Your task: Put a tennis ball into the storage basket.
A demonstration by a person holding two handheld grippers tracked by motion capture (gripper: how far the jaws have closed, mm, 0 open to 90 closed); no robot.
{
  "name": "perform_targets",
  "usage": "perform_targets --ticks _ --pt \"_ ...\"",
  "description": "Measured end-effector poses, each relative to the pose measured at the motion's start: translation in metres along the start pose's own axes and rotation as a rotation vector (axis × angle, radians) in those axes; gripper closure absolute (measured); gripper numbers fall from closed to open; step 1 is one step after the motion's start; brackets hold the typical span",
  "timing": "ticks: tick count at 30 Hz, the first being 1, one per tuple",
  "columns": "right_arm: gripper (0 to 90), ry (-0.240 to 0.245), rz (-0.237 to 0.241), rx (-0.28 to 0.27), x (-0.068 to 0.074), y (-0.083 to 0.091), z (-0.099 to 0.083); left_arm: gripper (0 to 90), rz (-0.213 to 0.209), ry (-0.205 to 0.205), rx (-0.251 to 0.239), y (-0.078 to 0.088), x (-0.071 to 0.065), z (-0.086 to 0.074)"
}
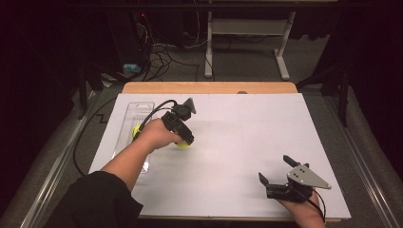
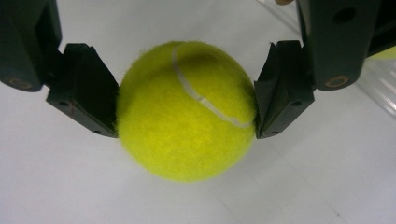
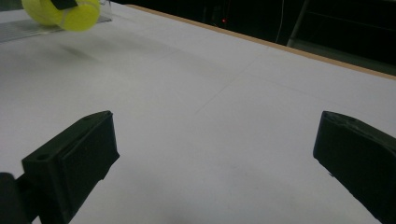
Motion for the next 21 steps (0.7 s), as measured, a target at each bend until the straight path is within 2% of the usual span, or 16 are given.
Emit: perform_targets --ticks 9,21 --pt "0.0 -0.004 0.001 0.0 0.001 -0.001 0.0 27.1 0.0 0.021 0.014 0.013 0.007 -0.024" --pt "0.0 0.001 0.003 0.006 0.001 -0.002 -0.001 27.1 0.007 0.031 0.018 0.035 0.011 -0.043"
Point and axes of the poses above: each handheld gripper's, and its own axes: y roughly backward along the jaws, z roughly out of its top, x roughly to its left, the point moved 4 cm from there along -y, roughly forward along the jaws, and after that the axes turned 7 degrees about -y, right-handed, at the moved point
